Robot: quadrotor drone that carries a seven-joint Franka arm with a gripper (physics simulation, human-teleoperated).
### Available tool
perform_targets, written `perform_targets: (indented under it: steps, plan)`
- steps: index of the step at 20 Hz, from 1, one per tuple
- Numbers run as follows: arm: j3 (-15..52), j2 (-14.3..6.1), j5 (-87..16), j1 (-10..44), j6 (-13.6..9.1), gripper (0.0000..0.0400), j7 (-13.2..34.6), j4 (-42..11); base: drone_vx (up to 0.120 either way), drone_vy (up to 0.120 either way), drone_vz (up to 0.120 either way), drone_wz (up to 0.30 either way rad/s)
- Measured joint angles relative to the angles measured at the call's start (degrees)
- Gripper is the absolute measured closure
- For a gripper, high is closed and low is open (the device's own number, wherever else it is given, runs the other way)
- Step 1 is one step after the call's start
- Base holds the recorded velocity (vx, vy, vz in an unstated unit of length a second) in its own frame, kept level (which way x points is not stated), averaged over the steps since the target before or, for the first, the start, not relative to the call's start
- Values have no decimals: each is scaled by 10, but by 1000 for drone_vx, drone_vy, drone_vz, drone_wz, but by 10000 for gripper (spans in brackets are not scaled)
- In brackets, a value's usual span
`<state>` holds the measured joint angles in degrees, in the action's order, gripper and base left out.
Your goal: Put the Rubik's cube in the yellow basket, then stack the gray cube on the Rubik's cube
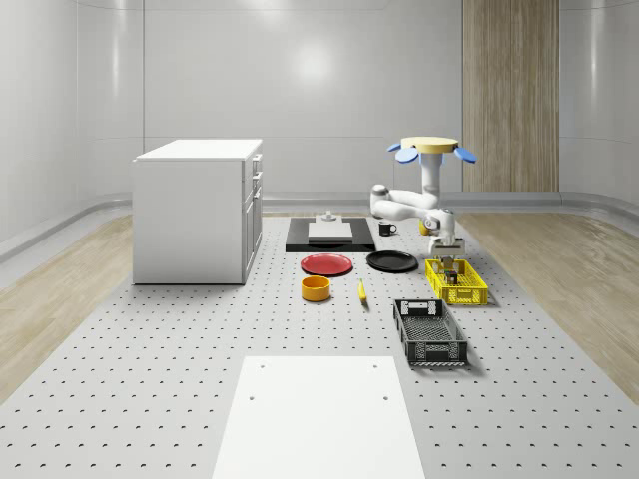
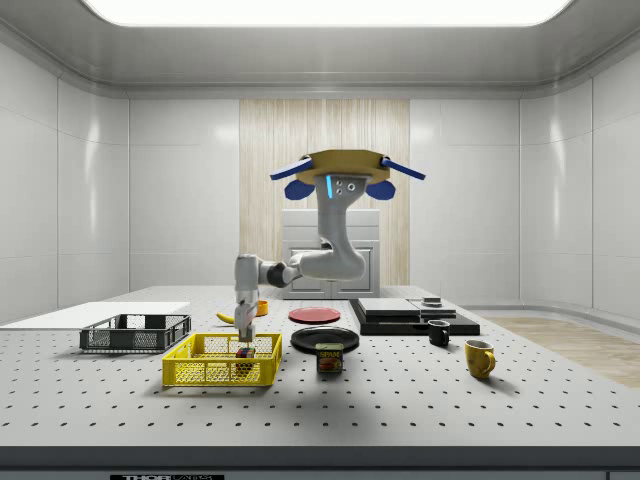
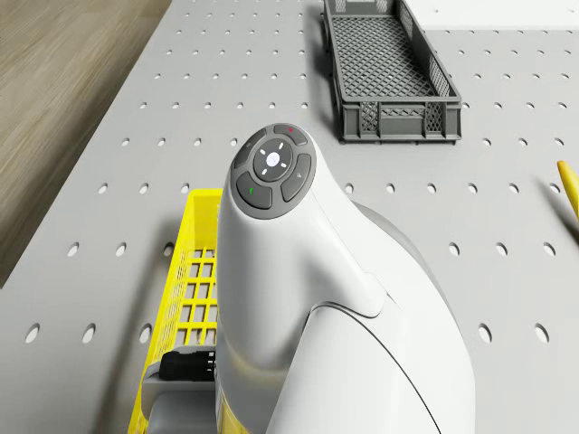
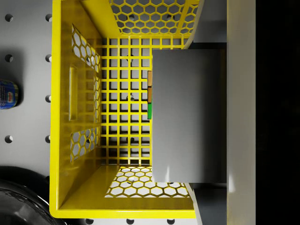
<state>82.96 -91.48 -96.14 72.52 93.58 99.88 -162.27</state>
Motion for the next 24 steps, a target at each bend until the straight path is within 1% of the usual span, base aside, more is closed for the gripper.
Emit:
perform_targets:
  steps: [2, 7, 13, 14, 16, 18, 21, 24]
  plan:
    - [0, 0, 0, 0, 0, 149, 0, 0, 0, 100, 0, 0]
    - [-9, -1, -8, 1, 4, 149, 0, 1, 0, 0, 0, 0]
    - [-36, -1, -33, 5, 12, 149, 1, 5, 0, 0, 0, 0]
    - [-40, -1, -37, 5, 14, 138, 1, 6, 0, 0, 0, 0]
    - [-45, 0, -42, 6, 15, 83, 1, 7, 0, 0, 0, 0]
    - [-41, 0, -39, 5, 13, 51, 1, 6, 0, 0, 0, 0]
    - [-25, 1, -24, 3, 7, 24, 1, 3, 0, 0, 0, 0]
    - [-7, 1, -7, 0, 1, 11, 0, 1, 0, 0, 0, 0]
